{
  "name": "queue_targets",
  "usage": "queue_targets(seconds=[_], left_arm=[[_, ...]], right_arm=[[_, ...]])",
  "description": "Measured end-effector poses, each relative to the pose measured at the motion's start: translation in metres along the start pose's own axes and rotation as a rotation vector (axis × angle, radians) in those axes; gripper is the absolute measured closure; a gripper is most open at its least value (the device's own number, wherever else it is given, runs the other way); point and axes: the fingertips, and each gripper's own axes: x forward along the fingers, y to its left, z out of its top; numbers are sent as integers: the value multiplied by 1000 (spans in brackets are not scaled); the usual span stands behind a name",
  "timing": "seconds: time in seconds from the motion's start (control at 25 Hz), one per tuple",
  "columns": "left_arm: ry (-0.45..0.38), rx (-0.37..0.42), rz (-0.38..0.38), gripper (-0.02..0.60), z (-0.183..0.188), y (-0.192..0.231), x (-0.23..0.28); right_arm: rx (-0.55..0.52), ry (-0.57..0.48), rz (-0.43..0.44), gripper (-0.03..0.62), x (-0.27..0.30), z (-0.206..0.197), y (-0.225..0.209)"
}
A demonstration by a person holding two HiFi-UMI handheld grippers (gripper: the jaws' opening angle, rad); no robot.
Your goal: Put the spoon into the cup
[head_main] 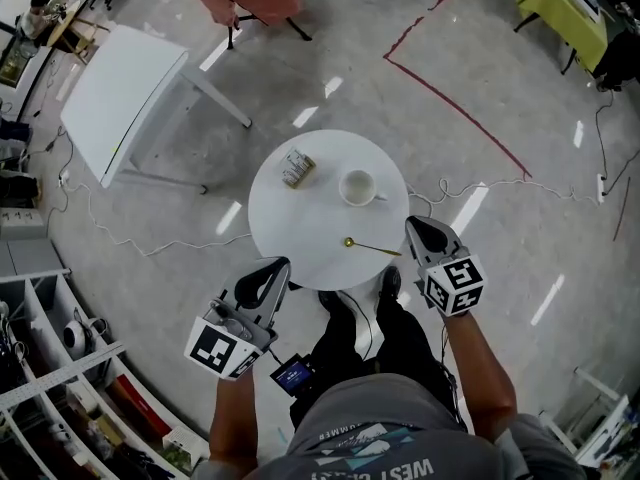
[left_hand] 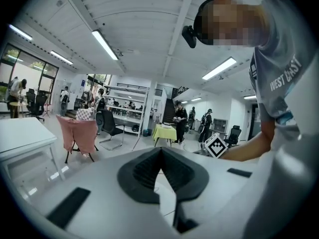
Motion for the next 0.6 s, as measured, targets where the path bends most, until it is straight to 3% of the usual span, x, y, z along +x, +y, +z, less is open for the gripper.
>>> queue_targets(seconds=[0.4, 0.6], left_arm=[[54, -41, -19, 581, -22, -9, 9], [85, -55, -22, 581, -33, -12, 8]], right_arm=[[175, 86, -3, 589, 22, -89, -20], [213, 162, -25, 589, 30, -143, -28]])
